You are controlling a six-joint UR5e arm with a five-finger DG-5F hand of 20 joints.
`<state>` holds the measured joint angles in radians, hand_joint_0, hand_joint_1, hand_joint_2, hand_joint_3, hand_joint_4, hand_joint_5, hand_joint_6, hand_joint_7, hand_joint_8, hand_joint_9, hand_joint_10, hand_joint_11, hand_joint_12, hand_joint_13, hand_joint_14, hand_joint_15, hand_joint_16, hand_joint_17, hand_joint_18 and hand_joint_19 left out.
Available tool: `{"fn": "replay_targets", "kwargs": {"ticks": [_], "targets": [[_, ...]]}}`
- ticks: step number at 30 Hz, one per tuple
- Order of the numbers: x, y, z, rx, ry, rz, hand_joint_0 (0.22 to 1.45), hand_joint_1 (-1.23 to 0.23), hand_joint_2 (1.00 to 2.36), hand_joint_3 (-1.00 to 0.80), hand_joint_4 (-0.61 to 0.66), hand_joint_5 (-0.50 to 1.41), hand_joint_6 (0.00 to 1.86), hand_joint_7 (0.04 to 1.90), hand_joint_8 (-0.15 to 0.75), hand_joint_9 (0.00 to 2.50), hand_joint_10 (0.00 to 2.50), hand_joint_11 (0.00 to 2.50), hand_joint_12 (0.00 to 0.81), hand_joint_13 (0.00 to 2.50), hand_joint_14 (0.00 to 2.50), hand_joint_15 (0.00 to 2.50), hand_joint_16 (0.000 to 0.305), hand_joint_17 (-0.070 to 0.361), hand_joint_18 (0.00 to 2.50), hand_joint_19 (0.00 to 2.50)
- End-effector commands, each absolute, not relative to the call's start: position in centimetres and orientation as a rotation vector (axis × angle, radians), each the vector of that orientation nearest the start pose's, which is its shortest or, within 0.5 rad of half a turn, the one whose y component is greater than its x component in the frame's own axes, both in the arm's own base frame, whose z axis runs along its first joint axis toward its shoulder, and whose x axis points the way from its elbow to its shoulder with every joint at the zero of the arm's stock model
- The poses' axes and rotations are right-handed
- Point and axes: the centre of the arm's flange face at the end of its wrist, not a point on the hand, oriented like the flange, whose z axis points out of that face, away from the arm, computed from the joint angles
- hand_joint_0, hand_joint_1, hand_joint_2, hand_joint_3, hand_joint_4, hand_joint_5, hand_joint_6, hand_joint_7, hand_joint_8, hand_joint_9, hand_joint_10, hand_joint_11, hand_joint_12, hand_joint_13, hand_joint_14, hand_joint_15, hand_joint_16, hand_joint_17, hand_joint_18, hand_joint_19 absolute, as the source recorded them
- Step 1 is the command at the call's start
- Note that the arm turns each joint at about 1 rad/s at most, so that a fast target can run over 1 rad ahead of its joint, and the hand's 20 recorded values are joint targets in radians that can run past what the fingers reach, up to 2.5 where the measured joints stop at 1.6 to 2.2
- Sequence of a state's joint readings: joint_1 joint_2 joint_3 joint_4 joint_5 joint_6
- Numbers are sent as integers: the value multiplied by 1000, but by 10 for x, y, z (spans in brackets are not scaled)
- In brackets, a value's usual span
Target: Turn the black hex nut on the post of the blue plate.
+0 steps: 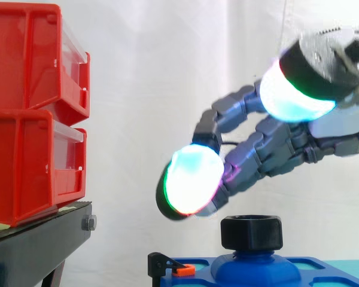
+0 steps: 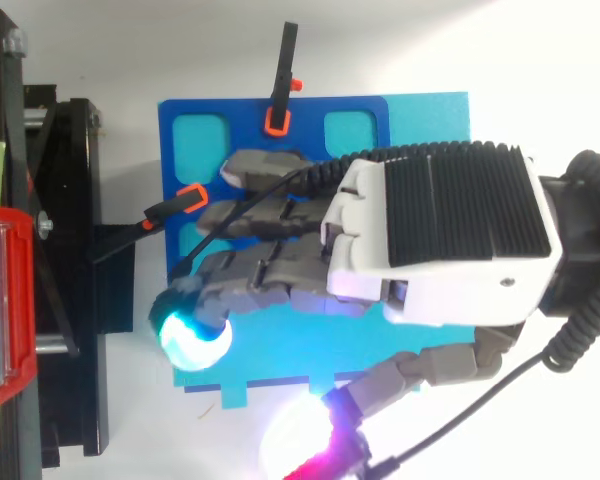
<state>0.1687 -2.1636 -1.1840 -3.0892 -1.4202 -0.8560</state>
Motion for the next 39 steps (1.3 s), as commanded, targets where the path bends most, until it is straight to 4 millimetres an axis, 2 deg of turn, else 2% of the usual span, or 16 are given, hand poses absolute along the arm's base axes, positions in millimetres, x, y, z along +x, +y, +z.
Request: {"fn": "replay_targets", "kwargs": {"ticks": [1, 8, 15, 31, 39], "targets": [[714, -35, 318, 564, 1692, 465, 509, -497, 1000, -500, 222, -166, 502, 767, 246, 572, 0, 0, 335, 307, 0, 6, 49, 111, 0, 18], [708, -53, 314, 560, 1724, 327, 512, -500, 1000, -500, 231, -163, 502, 769, 248, 584, 0, 0, 334, 309, 0, 6, 49, 111, 0, 20], [707, -62, 315, 510, 1732, 251, 515, -500, 1000, -500, 240, -158, 502, 777, 248, 596, 0, 0, 334, 315, 1, 9, 49, 110, 0, 18], [706, -73, 315, 504, 1733, 231, 520, -502, 1000, -500, 245, -152, 502, 778, 250, 617, 0, 21, 338, 351, 0, 26, 49, 110, 29, 39], [702, -87, 313, 513, 1750, 223, 521, -503, 1000, -500, 249, -151, 502, 778, 255, 626, 0, 16, 338, 357, 0, 24, 49, 111, 50, 45]]}}
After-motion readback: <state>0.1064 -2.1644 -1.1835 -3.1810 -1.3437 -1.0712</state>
